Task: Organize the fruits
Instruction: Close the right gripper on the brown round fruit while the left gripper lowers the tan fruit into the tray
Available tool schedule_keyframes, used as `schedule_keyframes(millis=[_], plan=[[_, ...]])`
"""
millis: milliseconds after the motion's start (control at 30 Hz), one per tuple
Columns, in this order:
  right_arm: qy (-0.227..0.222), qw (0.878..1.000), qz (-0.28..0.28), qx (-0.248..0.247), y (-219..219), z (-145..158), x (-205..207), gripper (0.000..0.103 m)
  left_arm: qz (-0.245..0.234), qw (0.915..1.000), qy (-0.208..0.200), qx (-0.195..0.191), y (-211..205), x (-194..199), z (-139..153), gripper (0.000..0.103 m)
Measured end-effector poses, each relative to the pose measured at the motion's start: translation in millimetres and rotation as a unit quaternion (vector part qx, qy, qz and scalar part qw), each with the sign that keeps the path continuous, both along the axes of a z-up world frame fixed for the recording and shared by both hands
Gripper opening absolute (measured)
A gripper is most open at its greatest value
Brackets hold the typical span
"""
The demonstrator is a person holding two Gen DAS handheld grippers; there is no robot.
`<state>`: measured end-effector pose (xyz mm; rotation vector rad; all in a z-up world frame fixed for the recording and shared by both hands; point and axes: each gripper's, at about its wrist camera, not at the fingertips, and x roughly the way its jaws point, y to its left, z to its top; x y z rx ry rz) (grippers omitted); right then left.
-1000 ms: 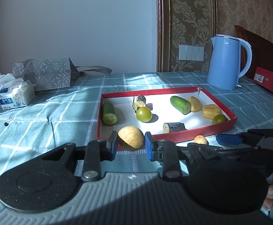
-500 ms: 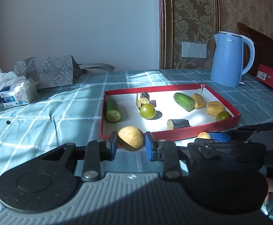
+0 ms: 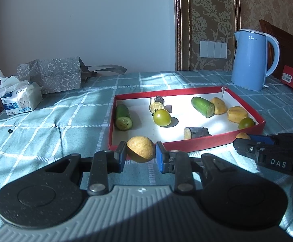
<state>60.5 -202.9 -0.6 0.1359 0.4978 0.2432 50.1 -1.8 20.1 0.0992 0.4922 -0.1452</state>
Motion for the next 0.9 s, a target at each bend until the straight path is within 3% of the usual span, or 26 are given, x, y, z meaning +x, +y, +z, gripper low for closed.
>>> schedule_keyframes(millis=[367, 900], plan=[[-0.033, 0.999, -0.019, 0.030, -11.4, 8.9, -6.8, 0.025, 0.005, 0.9999, -0.005, 0.011, -14.3, 19.5, 0.6, 0.028], [-0.031, 0.998, -0.043, 0.036, -17.1, 6.9, -5.6, 0.025, 0.001, 0.9987, -0.050, 0.010, -39.4, 68.8, 24.5, 0.028]])
